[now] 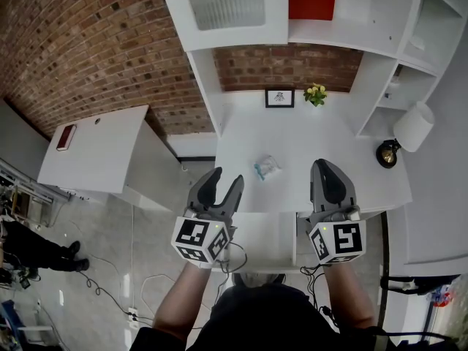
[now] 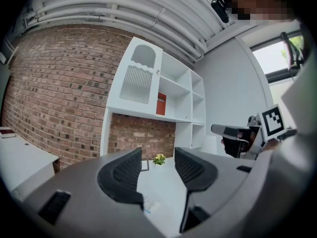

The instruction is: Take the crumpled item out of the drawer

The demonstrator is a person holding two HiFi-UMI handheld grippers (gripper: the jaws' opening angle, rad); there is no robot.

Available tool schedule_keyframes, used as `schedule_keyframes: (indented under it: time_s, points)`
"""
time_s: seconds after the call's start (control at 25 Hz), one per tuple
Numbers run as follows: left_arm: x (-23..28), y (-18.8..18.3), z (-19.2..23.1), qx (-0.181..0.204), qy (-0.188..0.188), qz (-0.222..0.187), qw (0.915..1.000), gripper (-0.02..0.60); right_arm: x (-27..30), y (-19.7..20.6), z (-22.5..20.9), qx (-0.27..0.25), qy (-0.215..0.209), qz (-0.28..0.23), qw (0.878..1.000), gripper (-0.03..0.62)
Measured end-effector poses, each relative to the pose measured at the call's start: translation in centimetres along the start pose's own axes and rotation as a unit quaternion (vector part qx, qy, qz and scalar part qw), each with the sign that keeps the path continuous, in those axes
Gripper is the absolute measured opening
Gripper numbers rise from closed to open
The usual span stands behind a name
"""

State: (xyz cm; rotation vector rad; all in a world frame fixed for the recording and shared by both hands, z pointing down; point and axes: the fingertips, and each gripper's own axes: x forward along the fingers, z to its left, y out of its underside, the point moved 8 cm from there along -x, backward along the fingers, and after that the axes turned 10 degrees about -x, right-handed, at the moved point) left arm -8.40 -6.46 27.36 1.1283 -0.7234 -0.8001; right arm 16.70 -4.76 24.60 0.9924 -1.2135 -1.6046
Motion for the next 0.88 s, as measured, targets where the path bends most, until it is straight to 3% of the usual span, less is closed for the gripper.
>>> schedule_keyframes:
  time_s: [0.88]
  points:
    - [0.9,0.5,-2.5,0.016,-0.011,0.005,0.9998,0.207,-0.8,0.9,-2.7,0.013,-0.007,-0.009,1.0,0.017]
